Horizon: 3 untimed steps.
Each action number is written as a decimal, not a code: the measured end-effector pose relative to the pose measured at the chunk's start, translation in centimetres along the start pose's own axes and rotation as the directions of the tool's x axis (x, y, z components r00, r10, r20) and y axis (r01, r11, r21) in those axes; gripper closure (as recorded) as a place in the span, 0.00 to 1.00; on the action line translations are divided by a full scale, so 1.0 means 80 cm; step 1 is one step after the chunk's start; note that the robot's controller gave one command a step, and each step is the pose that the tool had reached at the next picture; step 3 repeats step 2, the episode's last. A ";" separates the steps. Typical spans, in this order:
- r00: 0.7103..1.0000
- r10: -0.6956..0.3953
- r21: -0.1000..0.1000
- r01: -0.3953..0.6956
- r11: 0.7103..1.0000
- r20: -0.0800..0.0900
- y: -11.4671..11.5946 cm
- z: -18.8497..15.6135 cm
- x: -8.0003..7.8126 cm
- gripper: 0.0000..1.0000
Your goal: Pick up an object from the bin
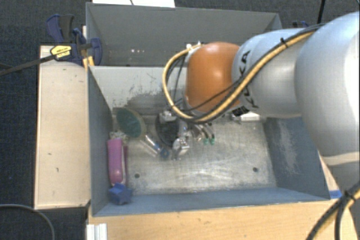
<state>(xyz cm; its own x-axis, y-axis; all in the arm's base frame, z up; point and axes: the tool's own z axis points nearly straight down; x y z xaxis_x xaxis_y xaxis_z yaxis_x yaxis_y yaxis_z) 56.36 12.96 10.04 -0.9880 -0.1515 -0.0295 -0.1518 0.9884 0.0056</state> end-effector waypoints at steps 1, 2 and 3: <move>1.000 0.002 -0.002 -0.002 1.000 0.000 0.001 0.000 -0.001 1.00; 0.998 -0.058 0.004 0.058 0.998 -0.019 -0.014 -0.168 -0.021 1.00; 0.998 -0.058 0.004 0.058 0.998 -0.019 -0.014 -0.168 -0.021 1.00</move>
Offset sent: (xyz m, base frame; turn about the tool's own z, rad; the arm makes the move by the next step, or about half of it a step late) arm 0.0000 0.0000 0.0000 0.0000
